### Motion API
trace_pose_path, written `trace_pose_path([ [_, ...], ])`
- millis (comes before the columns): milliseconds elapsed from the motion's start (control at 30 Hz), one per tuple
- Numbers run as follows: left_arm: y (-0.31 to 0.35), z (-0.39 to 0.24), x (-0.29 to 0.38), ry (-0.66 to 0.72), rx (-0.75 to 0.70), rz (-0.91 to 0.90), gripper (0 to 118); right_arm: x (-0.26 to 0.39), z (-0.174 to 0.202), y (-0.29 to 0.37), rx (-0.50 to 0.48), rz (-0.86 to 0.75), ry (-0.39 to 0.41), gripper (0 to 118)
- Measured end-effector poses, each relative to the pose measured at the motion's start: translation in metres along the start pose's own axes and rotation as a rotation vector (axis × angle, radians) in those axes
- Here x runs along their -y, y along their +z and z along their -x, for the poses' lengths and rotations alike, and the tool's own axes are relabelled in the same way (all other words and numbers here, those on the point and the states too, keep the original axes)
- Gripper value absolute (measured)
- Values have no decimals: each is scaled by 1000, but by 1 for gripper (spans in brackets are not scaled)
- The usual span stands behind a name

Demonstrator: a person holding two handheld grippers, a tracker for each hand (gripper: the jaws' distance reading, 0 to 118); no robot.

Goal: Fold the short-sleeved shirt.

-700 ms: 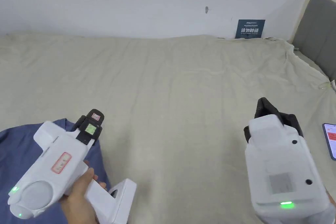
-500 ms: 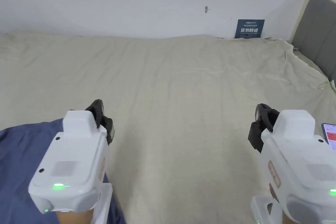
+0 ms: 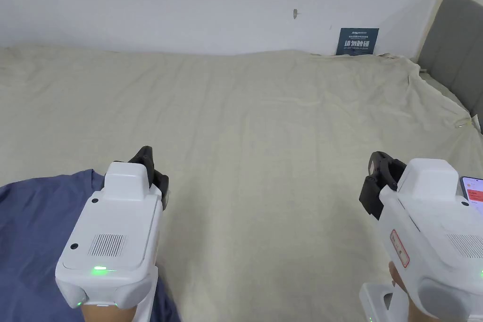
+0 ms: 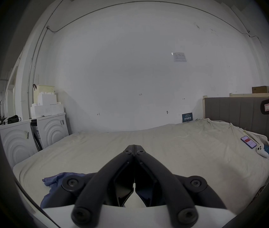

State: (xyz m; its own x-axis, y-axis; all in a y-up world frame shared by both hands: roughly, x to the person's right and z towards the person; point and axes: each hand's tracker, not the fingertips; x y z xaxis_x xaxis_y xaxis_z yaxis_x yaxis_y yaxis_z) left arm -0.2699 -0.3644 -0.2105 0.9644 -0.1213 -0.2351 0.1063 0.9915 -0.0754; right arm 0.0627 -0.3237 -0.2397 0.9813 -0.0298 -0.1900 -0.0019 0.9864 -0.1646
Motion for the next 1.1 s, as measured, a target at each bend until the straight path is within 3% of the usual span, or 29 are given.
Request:
trace_pose_path([
  [1100,1,7,-2,23,2,-19,0,1,-6,-4,1,19,15,0],
])
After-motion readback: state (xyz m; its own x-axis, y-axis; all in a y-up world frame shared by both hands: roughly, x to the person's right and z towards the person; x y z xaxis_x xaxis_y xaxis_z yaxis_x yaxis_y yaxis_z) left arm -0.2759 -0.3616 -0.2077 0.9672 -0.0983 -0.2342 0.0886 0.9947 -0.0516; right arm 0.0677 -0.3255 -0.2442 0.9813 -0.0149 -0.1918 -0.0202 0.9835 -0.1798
